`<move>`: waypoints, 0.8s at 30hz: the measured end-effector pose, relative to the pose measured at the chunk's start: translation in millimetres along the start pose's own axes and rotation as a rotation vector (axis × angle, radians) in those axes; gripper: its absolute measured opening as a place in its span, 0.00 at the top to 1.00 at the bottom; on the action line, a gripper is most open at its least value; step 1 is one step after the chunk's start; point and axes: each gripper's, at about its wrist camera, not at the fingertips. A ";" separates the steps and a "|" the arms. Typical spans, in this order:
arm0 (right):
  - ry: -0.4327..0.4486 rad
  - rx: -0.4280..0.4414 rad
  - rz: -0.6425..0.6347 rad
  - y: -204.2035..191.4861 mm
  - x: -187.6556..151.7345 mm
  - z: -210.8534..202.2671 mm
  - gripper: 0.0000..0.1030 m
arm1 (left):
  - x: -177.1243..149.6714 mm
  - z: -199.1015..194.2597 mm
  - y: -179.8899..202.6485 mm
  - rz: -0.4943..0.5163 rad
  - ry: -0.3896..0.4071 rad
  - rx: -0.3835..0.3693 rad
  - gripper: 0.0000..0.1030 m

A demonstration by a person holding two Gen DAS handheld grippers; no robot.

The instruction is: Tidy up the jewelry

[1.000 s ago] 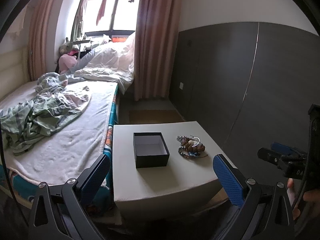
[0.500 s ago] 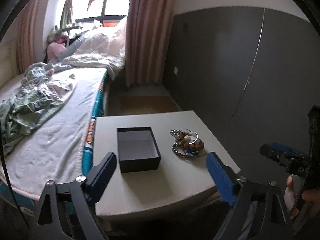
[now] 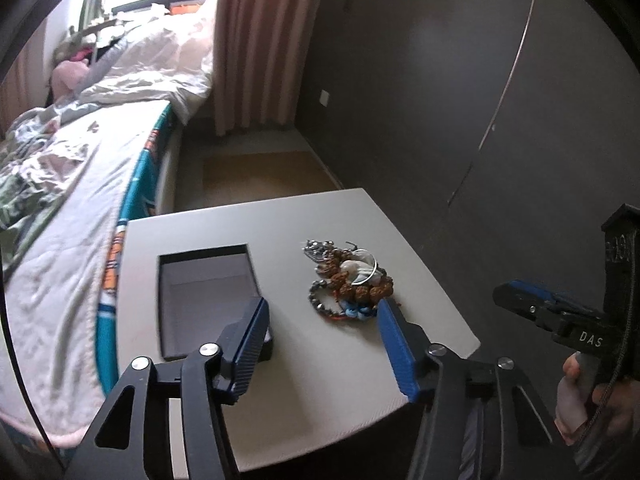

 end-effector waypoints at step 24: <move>-0.054 -0.059 0.177 69.0 13.1 46.9 0.33 | 33.4 131.2 35.2 0.119 -0.231 -0.128 0.76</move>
Point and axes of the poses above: each gripper's, at about its wrist camera, not at the fingertips, and z roughly the way its jaws point, y to its right, x to its top, and after that the axes turned 1 degree about -x, right-handed
